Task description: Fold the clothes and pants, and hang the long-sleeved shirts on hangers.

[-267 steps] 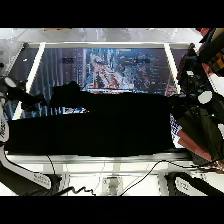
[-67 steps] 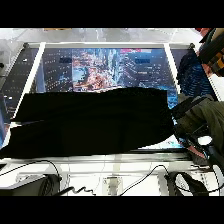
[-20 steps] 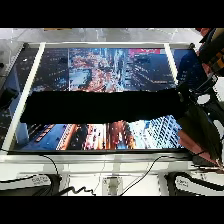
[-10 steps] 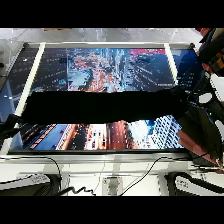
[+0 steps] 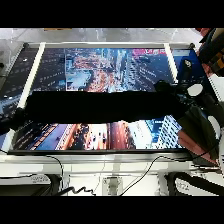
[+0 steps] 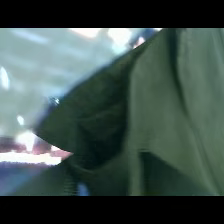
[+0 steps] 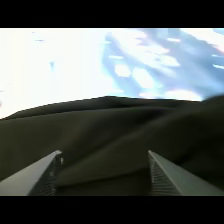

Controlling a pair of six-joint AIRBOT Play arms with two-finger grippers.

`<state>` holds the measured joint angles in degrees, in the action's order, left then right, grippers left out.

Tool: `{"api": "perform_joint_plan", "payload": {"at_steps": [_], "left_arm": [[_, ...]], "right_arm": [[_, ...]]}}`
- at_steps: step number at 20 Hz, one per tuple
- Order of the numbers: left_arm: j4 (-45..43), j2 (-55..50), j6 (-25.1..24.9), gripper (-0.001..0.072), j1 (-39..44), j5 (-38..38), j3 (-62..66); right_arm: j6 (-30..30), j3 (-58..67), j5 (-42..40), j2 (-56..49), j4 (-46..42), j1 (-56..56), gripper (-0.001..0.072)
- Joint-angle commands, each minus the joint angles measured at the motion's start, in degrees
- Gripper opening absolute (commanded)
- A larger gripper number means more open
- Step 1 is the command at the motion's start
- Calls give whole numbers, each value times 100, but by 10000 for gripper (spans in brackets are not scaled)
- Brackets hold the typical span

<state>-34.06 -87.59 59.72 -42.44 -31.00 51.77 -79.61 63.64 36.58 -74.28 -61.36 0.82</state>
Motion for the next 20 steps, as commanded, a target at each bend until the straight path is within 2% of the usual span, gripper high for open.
{"api": "perform_joint_plan", "payload": {"at_steps": [1, 2, 4, 5, 7, 10, 13, 15, 18, 20], "left_arm": [[319, -20, -367, 5, 350, 459, 616], [302, 4, -365, 10, 420, 254, 898], [98, 111, -365, 9, 588, -262, 1410], [-98, 229, -367, 9, 710, -538, 1672], [-476, 564, -367, 8, 1001, -1073, 2096], [-640, 1248, -365, 9, 1473, -1788, 2437], [-638, 2026, -363, 9, 1939, -1941, 2441], [-619, 2415, -352, 9, 2218, -1943, 2441], [-619, 2693, 20, 10, 2612, -1941, 2441], [-616, 2667, 94, 10, 2793, -1941, 2439]], "right_arm": [[-195, 107, -599, -11, 0, -654, 340], [-195, 109, -949, -31, -2, -837, 208], [-197, 192, -1438, -175, 7, -1172, 20], [-234, 310, -1499, -313, 11, -1335, 20], [-669, 691, -1451, -684, 11, -1652, 20], [-1054, 1600, -1010, -1443, 15, -2170, 20], [-1377, 2677, -535, -2326, 26, -2756, 20], [-1875, 3370, -684, -2953, 170, -3119, 20], [-2643, 4465, -756, -3958, 745, -3628, 19], [-2656, 5047, -605, -4518, 1493, -4019, 19]]}}
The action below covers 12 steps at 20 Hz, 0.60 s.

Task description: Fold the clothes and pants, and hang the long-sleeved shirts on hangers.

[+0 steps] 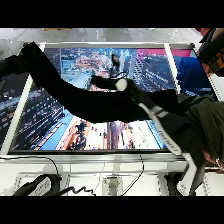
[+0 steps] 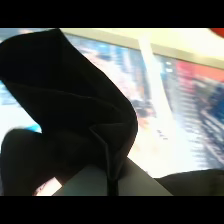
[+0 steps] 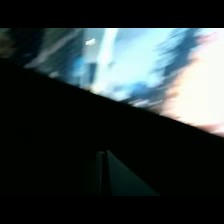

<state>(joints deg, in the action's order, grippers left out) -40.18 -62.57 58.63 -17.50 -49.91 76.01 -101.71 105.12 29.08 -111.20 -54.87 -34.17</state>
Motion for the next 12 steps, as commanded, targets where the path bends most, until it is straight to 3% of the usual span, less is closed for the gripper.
{"api": "perform_joint_plan", "payload": {"at_steps": [1, 7, 12], "left_arm": [[-4, 140, 203, 10, 372, -46, 15], [251, -105, 201, 10, 629, 79, 9], [334, -476, 201, 10, 907, 50, -44]], "right_arm": [[-442, 1082, 181, -1023, 1123, -728, 20], [-422, 1182, 55, -1386, 1294, -1497, 19], [-37, 1182, 789, -1078, 544, -592, 20]]}}
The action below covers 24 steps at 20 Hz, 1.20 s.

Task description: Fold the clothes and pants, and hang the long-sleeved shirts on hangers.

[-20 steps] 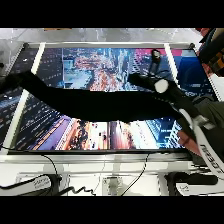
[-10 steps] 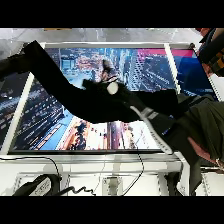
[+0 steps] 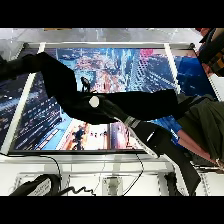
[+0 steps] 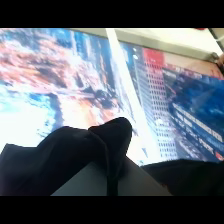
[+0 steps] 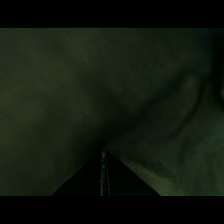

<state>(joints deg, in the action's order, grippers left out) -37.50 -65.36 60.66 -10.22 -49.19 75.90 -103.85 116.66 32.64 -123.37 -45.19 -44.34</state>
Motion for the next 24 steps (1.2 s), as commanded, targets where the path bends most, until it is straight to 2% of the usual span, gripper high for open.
{"api": "perform_joint_plan", "payload": {"at_steps": [1, 4, 9, 10, 11, 12, 14, 17, 19, 20, 22, 24], "left_arm": [[66, -337, -2, 10, 332, -48, -44], [68, -896, -2, 9, 1099, -146, -44], [55, -1882, -72, 12, 2970, 487, -44], [-33, -1978, -72, 74, 3193, 627, -44], [-247, -2022, -72, 359, 3340, 750, -44], [-516, -2017, -68, 694, 3381, 791, -42], [-1172, -1899, 37, 698, 3178, 577, -42], [-2719, -1569, 671, 698, 2341, -149, -44], [-3740, -1445, 588, 697, 1561, -590, -44], [-3950, -1469, 581, 697, 1174, -852, -44], [-3670, -1679, 573, 697, 415, -1480, -46], [-2857, -2052, 470, 698, -140, -1847, -68]], "right_arm": [[177, 31, 717, 291, -719, 776, 20], [197, 28, 1685, 831, -1342, 1930, 20], [905, 11, 3276, 1530, -1672, 3679, 20], [909, 11, 3550, 1576, -1672, 3921, 20], [968, 11, 3807, 1589, -1668, 4146, 20], [1152, 7, 4048, 1587, -1687, 4325, 20], [1661, -81, 4409, 1587, -1746, 4579, 20], [2221, -258, 4859, 1587, -1965, 4839, 20], [2253, -382, 4885, 1585, -1967, 4948, 20], [2256, -435, 4894, 1582, -1956, 4953, 20], [2256, -509, 4909, 1582, -1945, 4922, 20], [2256, -529, 4922, 1580, -1919, 4843, 20]]}}
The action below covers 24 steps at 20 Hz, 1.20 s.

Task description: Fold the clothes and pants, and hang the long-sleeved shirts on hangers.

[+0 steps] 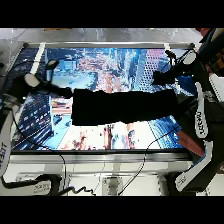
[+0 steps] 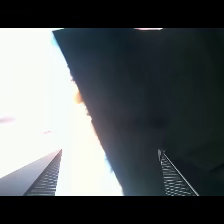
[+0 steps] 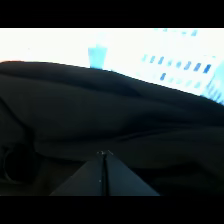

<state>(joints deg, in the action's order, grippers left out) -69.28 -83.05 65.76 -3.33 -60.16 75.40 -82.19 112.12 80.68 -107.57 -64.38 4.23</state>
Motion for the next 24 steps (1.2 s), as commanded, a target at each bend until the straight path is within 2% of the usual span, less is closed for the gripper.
{"api": "perform_joint_plan", "payload": {"at_steps": [1, 4, 8, 10, 13, 14, 15, 16, 18, 21, 24], "left_arm": [[839, -474, -39, 698, -1021, -737, -70], [1963, -1108, -59, 699, -1174, -647, -221], [2197, -1672, -59, 694, -791, -284, -442], [2358, -1751, -55, 609, -514, 177, -568], [2461, -1751, -55, 598, -103, 769, -577], [2518, -1751, -55, 543, 13, 890, -577], [2570, -1751, -55, 357, 98, 927, -575], [2645, -1742, -55, 32, 153, 916, -573], [2660, -1617, -59, 9, 177, 804, -531], [1952, -1141, -57, 9, 144, 450, -352], [1169, -372, -50, 9, 144, -614, -35]], "right_arm": [[90, -74, 120, 0, 22, -76, 20], [94, -74, 118, 0, 7, -278, 20], [96, -76, 92, 0, 13, -448, 20], [96, -74, 68, 0, 11, -518, 20], [94, -76, -105, 0, 9, -715, 20], [94, -76, -249, 0, 7, -811, 21], [92, -76, -413, 0, 7, -916, 21], [90, -76, -595, 0, 9, -1047, 21], [87, -74, -909, 0, 9, -1333, 21], [83, -76, -1259, -17, 4, -1838, 20], [-138, -109, -1541, -175, 0, -2380, 20]]}}
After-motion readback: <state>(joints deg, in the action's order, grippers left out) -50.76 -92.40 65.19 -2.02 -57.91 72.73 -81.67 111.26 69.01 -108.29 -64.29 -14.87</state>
